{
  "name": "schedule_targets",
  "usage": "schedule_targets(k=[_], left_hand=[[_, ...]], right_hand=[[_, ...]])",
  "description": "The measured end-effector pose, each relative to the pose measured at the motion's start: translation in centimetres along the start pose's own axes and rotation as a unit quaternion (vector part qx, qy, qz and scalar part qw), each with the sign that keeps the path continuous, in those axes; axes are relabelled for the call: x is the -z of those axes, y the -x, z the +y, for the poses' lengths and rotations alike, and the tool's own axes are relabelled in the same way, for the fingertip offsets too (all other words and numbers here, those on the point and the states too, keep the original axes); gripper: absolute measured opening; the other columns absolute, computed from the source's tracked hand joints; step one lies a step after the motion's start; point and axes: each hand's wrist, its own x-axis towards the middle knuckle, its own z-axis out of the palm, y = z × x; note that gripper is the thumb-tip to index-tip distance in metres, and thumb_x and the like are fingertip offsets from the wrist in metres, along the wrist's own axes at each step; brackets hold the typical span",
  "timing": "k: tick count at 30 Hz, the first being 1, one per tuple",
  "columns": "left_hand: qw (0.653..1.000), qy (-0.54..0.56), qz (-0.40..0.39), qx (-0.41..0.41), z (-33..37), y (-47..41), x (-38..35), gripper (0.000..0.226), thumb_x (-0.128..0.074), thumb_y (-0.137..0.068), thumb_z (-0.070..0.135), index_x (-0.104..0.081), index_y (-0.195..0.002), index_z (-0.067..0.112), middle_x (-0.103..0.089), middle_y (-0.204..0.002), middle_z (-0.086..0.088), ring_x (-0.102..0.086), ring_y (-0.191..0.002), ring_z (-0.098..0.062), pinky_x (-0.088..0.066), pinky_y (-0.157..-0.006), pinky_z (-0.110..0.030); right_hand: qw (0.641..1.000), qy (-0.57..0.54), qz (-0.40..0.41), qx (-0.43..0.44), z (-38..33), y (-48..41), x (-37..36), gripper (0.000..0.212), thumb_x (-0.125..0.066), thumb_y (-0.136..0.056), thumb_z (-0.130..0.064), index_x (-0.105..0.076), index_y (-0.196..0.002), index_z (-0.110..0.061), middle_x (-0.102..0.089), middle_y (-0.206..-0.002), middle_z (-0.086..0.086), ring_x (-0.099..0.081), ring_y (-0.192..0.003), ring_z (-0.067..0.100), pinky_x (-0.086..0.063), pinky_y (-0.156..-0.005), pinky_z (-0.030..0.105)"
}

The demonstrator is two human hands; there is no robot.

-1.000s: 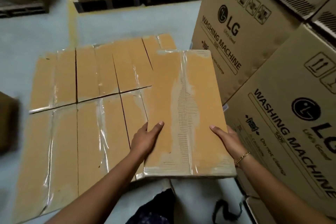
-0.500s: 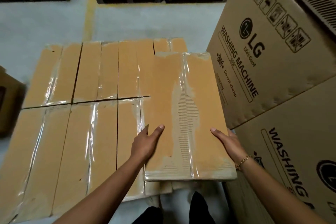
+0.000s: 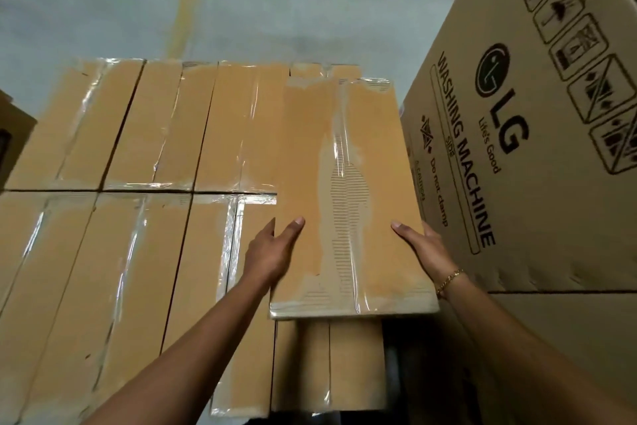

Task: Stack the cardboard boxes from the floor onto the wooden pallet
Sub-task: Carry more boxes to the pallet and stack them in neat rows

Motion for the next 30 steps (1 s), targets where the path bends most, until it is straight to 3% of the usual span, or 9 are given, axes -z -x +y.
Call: schedule_targets(k=[4, 6, 9, 11, 17, 22, 25, 27, 30], left_hand=[[1.0, 0.002, 0.003, -0.017, 1.9, -4.5, -1.2, 0.081, -0.058, -0.089, 0.074, -0.053, -0.149, 0.02, -0.057, -0.15, -0.006, -0.054, -0.136, -0.03, -0.041, -0.109, -0.038], [1.0, 0.005, -0.001, -0.021, 2.4, -7.3, -1.7, 0.085, -0.059, -0.089, 0.074, -0.049, -0.152, 0.018, -0.053, -0.153, -0.007, -0.051, -0.14, -0.03, -0.039, -0.114, -0.04], [1.0, 0.014, 0.002, -0.019, 3.1, -10.8, -2.5, 0.102, -0.057, -0.083, 0.084, -0.041, -0.157, 0.016, -0.044, -0.16, -0.008, -0.044, -0.146, -0.03, -0.033, -0.121, -0.045], [1.0, 0.006, 0.003, -0.017, 3.3, -12.9, -3.1, 0.099, -0.056, -0.087, 0.079, -0.038, -0.158, 0.013, -0.041, -0.162, -0.01, -0.041, -0.148, -0.03, -0.031, -0.122, -0.044], [0.998, 0.018, 0.034, -0.049, 1.9, -16.7, -4.3, 0.097, -0.053, -0.069, 0.092, -0.063, -0.138, 0.024, -0.068, -0.136, 0.001, -0.062, -0.126, -0.023, -0.045, -0.112, -0.047], [0.998, 0.04, 0.02, -0.05, 0.4, -14.0, -4.3, 0.093, -0.056, -0.072, 0.087, -0.058, -0.143, 0.027, -0.066, -0.139, 0.003, -0.06, -0.129, -0.02, -0.044, -0.113, -0.044], [0.996, 0.087, 0.007, -0.006, -1.4, -11.4, -4.5, 0.084, -0.065, -0.086, 0.071, -0.048, -0.152, 0.022, -0.056, -0.15, -0.001, -0.053, -0.135, -0.019, -0.039, -0.111, -0.035], [0.993, 0.111, 0.001, 0.03, -3.1, -10.2, -5.0, 0.102, -0.07, -0.081, 0.075, -0.034, -0.16, 0.022, -0.042, -0.161, -0.001, -0.043, -0.145, -0.023, -0.034, -0.119, -0.042], [0.989, 0.143, 0.0, 0.038, -4.0, -9.5, -5.3, 0.119, -0.074, -0.066, 0.084, -0.031, -0.161, 0.026, -0.045, -0.159, 0.004, -0.046, -0.143, -0.023, -0.041, -0.116, -0.054]], right_hand=[[1.0, 0.01, -0.007, 0.002, -1.2, -5.1, -0.3, 0.075, -0.081, -0.063, -0.07, -0.07, -0.123, -0.027, -0.076, -0.115, -0.009, -0.07, -0.111, 0.017, -0.052, -0.105, 0.047], [1.0, 0.011, -0.011, 0.004, -1.5, -8.1, -0.5, 0.071, -0.082, -0.066, -0.07, -0.069, -0.123, -0.029, -0.075, -0.119, -0.008, -0.069, -0.112, 0.018, -0.053, -0.104, 0.047], [1.0, 0.009, -0.004, 0.001, -1.4, -12.3, -1.1, 0.097, -0.082, -0.053, -0.083, -0.064, -0.133, -0.031, -0.068, -0.132, -0.005, -0.065, -0.121, 0.021, -0.052, -0.106, 0.048], [1.0, 0.006, -0.009, 0.009, -1.6, -14.3, -1.7, 0.085, -0.08, -0.057, -0.08, -0.068, -0.126, -0.031, -0.073, -0.123, -0.007, -0.068, -0.115, 0.02, -0.054, -0.102, 0.047], [0.999, 0.008, -0.01, 0.035, -1.4, -17.1, -2.8, 0.067, -0.078, -0.064, -0.074, -0.069, -0.119, -0.037, -0.075, -0.114, -0.012, -0.07, -0.109, 0.016, -0.056, -0.101, 0.047], [0.999, 0.023, 0.001, 0.029, 0.7, -14.8, -2.6, 0.058, -0.078, -0.078, -0.063, -0.06, -0.126, -0.036, -0.07, -0.119, -0.012, -0.065, -0.115, 0.017, -0.051, -0.106, 0.048], [0.999, 0.03, -0.002, -0.015, 2.8, -12.3, -2.3, 0.097, -0.076, -0.062, -0.084, -0.057, -0.14, -0.031, -0.068, -0.129, -0.01, -0.062, -0.122, 0.019, -0.048, -0.11, 0.05], [0.999, 0.021, -0.005, -0.049, 4.0, -10.6, -2.2, 0.097, -0.074, -0.064, -0.082, -0.052, -0.145, -0.032, -0.064, -0.133, -0.009, -0.06, -0.125, 0.022, -0.051, -0.105, 0.052], [0.996, -0.025, 0.005, -0.088, 4.6, -9.5, -2.8, 0.082, -0.075, -0.077, -0.065, -0.048, -0.147, -0.032, -0.06, -0.136, -0.005, -0.058, -0.124, 0.025, -0.055, -0.098, 0.055]])
